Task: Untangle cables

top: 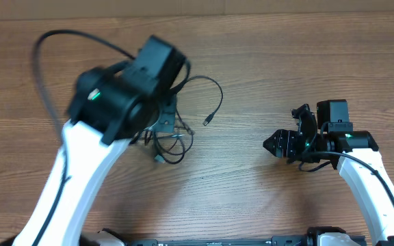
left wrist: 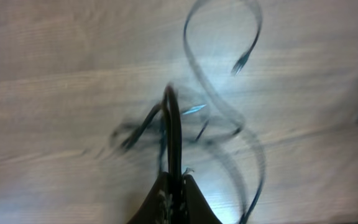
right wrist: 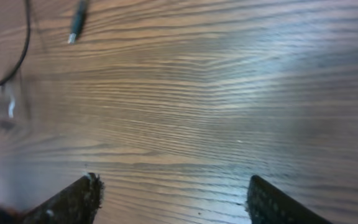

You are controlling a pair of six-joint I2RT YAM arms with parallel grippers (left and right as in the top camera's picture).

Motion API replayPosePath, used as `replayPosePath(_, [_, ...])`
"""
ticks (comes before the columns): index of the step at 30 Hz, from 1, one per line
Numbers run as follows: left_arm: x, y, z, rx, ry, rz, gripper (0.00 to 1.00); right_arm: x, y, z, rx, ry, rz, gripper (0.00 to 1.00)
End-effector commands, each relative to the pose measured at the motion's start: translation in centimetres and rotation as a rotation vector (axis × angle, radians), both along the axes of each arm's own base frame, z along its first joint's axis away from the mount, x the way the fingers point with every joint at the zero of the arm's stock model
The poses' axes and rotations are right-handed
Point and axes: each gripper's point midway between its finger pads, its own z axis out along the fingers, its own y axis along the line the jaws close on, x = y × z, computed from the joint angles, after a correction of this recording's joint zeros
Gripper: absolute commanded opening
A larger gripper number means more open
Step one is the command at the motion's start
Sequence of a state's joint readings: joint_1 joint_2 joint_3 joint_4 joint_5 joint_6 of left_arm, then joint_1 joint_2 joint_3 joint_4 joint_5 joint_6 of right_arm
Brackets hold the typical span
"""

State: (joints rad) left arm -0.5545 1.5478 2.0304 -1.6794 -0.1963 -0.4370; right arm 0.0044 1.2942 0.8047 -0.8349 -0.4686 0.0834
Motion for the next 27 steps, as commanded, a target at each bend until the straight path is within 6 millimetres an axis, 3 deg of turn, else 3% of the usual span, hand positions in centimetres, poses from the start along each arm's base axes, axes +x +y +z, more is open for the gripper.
replayPosePath(1, [1.1, -1.9, -0.4, -0.088, -0.016, 0.013, 0.04, 0.4, 3.4, 3.0, 0.221, -0.069, 0.085, 0.79])
replayPosePath(6, [1.1, -9.1, -2.4, -0.303, 0.080, -0.338, 0.04, 0.3, 6.1, 6.2, 0.424, -0.177, 0.226, 0.83])
replayPosePath(8, [1.2, -10.7, -3.8, -0.346, 0.120, -0.411, 0.04, 0.2, 6.5, 6.9, 0.458, -0.201, 0.260, 0.83])
replayPosePath(13, [2.2, -11.6, -6.6, -0.319, 0.176, -0.448, 0.04, 0.2, 6.5, 6.9, 0.455, -0.212, 0.269, 0.85])
replayPosePath(19, [3.3, -12.3, -6.9, -0.320, 0.144, -0.477, 0.05, 0.2, 6.7, 6.2, 0.407, -0.206, 0.277, 0.84])
replayPosePath(22, [2.8, -13.3, -6.6, -0.349, 0.145, -0.525, 0.09, 0.7, 4.9, 3.7, 0.224, -0.174, 0.220, 0.73])
replayPosePath(25, [2.5, -13.8, -6.5, -0.356, 0.142, -0.554, 0.11, 0.9, 2.6, 1.8, 0.086, -0.099, 0.099, 0.73])
replayPosePath(27, [2.5, -14.2, -6.5, -0.359, 0.135, -0.563, 0.24, 0.9, 1.2, 0.8, 0.013, -0.055, 0.021, 0.73])
